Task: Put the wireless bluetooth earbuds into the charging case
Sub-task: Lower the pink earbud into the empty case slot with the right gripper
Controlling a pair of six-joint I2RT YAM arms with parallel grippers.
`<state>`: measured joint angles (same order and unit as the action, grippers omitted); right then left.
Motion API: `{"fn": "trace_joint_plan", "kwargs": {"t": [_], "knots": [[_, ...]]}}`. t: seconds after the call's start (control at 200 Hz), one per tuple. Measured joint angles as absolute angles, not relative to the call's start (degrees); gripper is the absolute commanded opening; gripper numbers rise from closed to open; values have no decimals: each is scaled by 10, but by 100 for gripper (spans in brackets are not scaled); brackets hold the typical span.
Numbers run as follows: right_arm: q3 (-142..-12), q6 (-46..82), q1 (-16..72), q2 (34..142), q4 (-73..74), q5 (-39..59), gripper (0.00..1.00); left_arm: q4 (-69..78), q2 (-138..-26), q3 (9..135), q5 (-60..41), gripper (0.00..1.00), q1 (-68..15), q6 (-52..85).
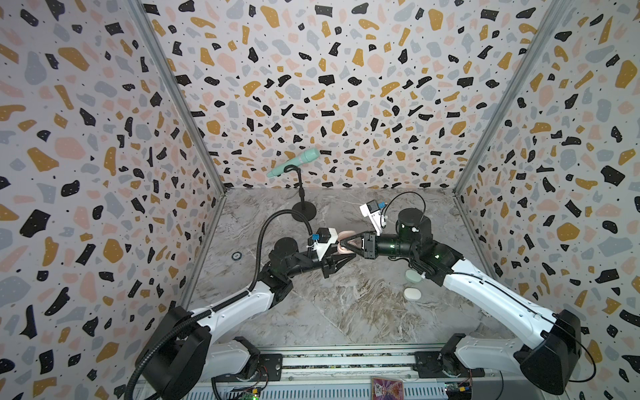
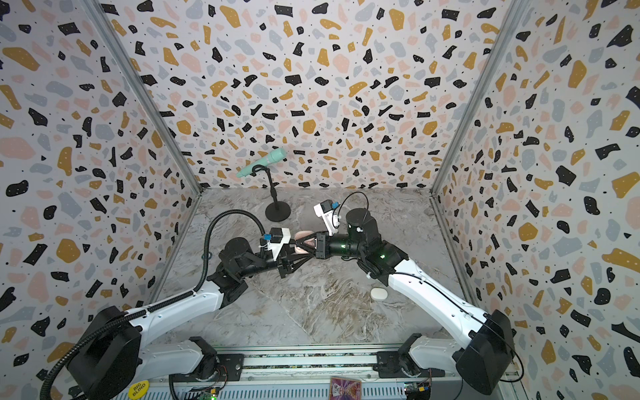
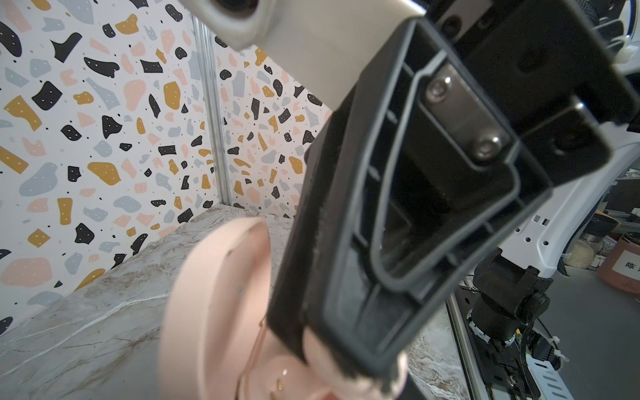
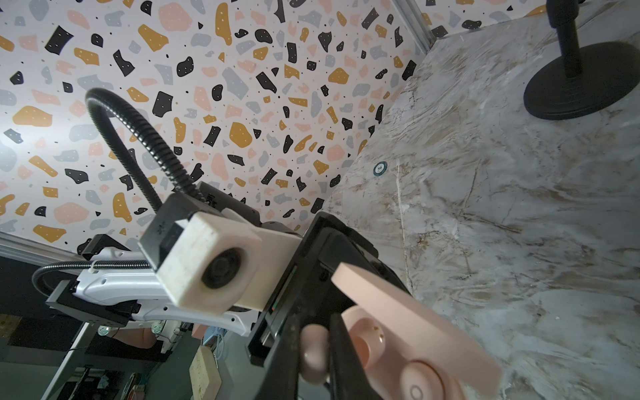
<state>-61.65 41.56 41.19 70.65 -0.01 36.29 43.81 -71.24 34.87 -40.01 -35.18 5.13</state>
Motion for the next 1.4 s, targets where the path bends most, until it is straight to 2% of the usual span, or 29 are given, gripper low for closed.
{"fn": "trace_joint_plan", "kwargs": {"t": [0.406,0.516,0.666,0.801,1.402], "knots": [[-611,418,416,713,10,352,18,437,-707,349,-400,34,-353,51],[-611,419,416,713,10,349,24,437,-707,349,-400,34,-353,51],[-612,417,418,713,6,342,40,429,-706,349,-399,34,-354,51],[-621,409,422,713,-12,333,45,421,-706,349,-399,34,-354,51],[-676,374,429,709,-114,289,47,421,-700,349,-399,34,-354,49]]}}
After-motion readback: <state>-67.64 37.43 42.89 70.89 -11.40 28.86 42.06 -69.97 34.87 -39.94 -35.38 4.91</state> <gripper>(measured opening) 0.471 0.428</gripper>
